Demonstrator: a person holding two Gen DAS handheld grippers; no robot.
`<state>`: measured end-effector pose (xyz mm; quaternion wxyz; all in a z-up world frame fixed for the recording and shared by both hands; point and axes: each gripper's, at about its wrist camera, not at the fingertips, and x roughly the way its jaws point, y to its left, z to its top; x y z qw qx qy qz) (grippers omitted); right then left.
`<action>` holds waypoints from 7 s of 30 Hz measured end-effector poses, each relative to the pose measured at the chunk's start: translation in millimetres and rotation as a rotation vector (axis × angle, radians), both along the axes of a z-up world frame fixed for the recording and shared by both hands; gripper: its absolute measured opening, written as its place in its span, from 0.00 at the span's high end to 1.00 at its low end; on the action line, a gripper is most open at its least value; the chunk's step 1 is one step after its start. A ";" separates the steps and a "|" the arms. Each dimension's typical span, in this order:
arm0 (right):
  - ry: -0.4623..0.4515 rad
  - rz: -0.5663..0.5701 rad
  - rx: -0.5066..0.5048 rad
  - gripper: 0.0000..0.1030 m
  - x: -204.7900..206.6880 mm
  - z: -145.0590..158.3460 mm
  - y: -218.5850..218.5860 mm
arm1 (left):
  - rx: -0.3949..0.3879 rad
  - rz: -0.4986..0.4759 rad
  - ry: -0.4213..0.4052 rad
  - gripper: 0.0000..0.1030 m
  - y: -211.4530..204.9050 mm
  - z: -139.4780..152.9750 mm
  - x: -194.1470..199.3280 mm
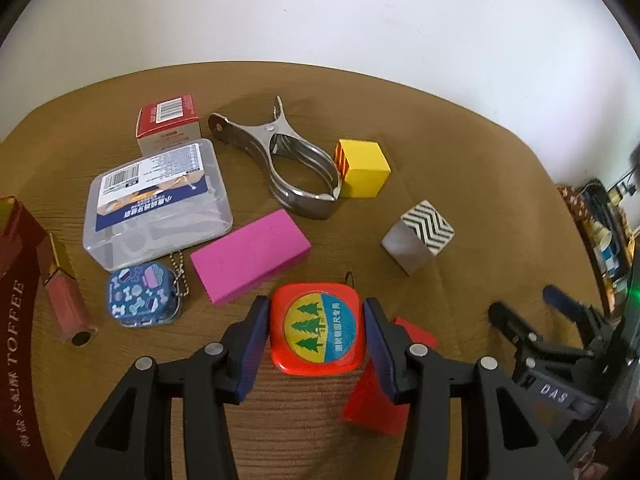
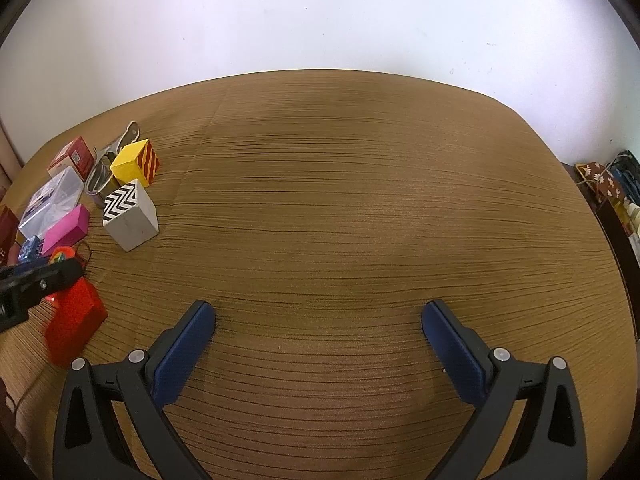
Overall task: Organize rigid objects
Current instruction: 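Hold the tape measure in the left tool while the right tool grasps the red block, then place the tape measure in the tin with the left tool while the right tool places the red block, then grasp the blue patterned tin with the left tool, then hold the blue tin in the left tool while the right tool grasps the chevron cube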
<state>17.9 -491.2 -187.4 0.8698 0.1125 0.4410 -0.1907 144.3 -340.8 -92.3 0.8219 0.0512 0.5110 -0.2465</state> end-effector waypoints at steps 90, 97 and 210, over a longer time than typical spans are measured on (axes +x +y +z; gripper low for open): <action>0.074 0.593 0.380 0.73 178.1 125.7 339.7 | -0.009 0.480 -0.079 0.53 348.8 42.1 -0.8; 0.143 0.579 0.351 0.73 216.0 95.1 355.9 | 0.002 0.491 -0.148 0.53 349.0 63.2 -13.8; -0.155 0.427 0.087 0.74 43.4 41.7 70.2 | 0.054 0.469 0.019 0.60 291.4 62.8 -11.5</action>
